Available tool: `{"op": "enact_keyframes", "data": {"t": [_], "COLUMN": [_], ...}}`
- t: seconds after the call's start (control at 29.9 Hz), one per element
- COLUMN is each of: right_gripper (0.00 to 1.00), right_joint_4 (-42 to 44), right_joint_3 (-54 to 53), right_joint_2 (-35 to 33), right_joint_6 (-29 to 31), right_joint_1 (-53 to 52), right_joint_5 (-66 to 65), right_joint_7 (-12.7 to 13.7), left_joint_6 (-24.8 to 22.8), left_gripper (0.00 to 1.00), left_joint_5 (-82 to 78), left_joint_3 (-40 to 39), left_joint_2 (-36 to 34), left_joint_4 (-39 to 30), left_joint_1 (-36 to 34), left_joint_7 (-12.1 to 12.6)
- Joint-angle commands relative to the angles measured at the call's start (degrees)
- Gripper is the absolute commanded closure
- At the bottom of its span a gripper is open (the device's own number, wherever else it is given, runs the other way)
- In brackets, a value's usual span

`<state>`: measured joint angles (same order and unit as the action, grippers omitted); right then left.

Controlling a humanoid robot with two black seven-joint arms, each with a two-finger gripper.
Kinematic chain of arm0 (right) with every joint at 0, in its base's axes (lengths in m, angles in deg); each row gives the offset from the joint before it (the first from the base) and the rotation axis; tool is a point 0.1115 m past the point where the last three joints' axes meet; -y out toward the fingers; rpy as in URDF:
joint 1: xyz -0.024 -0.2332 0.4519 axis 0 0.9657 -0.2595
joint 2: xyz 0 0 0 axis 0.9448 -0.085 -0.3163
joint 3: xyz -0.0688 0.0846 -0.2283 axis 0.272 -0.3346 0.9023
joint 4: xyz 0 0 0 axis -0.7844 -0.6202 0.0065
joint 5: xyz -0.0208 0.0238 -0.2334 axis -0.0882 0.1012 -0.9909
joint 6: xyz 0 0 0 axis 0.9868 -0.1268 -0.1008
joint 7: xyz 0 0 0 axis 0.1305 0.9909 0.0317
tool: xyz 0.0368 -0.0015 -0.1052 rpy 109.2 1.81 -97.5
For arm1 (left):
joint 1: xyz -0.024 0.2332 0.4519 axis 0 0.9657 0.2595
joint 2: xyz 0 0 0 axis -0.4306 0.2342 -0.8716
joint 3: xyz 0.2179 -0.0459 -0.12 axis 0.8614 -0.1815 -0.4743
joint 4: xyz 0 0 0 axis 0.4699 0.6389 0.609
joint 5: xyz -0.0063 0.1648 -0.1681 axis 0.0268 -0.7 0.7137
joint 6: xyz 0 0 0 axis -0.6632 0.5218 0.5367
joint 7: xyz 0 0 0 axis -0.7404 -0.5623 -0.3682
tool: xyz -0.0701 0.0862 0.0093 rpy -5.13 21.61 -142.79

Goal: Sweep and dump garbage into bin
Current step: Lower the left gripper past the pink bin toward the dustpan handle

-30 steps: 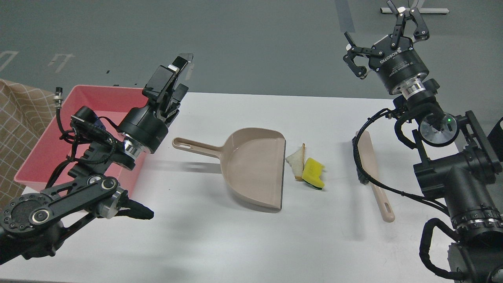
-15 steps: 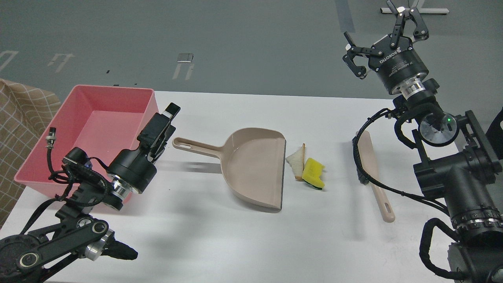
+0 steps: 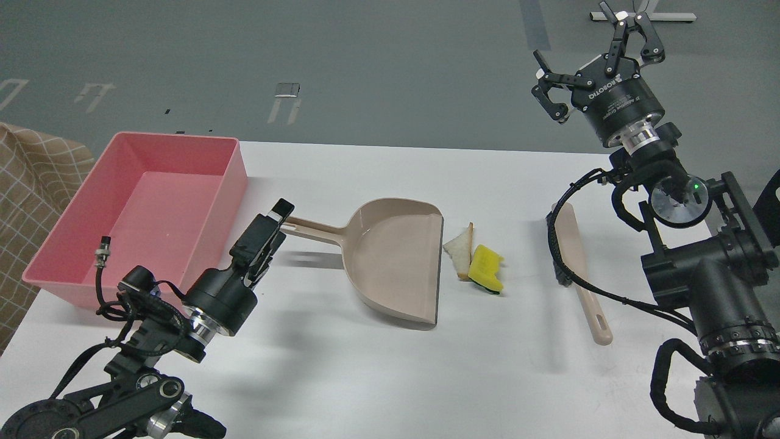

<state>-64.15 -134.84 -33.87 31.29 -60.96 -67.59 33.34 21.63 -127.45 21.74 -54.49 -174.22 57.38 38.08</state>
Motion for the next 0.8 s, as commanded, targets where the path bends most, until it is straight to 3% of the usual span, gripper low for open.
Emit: {"op": "enact_keyframes", "data": {"t": [0.0, 0.37, 0.77], "right_gripper": [0.0, 0.0, 0.0], "right_joint_4": [0.0, 0.0, -0.1], "right_joint_3": [0.0, 0.0, 0.1], "right_joint_2": [0.0, 0.0, 0.0], "right_joint_6": [0.0, 0.0, 0.0], "right_joint_1": [-0.1, -0.1, 0.0], "right_joint_5": [0.0, 0.0, 0.0], "right_joint_7": [0.0, 0.0, 0.0], "left_joint_6": [0.0, 0.0, 0.0], "left_gripper": [0.03, 0.03, 0.04], "left_joint_5": [0.0, 0.0, 0.0], "left_joint_3": [0.3, 0.4, 0.4], "left_joint_2": [2.2, 10.2, 12.8], "left_joint_4": [2.1, 10.5, 17.9], "left_joint_1": [0.3, 0.2, -0.7], "left_joint_7": [0.1, 0.0, -0.2]}}
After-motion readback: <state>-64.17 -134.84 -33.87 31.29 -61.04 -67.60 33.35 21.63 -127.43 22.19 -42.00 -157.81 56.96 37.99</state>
